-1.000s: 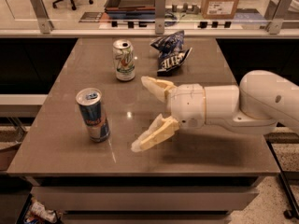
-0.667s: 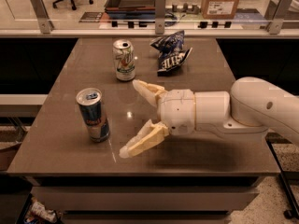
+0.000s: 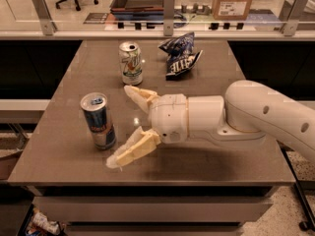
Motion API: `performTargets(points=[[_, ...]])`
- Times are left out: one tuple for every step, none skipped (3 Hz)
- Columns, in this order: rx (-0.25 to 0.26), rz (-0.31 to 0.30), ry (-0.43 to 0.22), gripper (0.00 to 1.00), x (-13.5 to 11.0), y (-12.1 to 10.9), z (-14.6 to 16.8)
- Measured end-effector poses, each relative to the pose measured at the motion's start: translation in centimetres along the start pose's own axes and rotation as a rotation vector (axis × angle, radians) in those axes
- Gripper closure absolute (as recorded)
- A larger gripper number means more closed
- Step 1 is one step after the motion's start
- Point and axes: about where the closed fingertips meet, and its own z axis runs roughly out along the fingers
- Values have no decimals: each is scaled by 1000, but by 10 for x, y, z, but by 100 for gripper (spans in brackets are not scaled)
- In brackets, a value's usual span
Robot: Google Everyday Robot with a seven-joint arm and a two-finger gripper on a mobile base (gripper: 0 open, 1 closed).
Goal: Knock redbull can over
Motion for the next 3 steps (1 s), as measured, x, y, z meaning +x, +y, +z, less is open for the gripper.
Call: performTargets(points=[[-19, 4, -4, 18, -1, -1, 13], [-42, -3, -26, 41, 0, 1, 26], [-70, -12, -62, 64, 5, 3, 38]])
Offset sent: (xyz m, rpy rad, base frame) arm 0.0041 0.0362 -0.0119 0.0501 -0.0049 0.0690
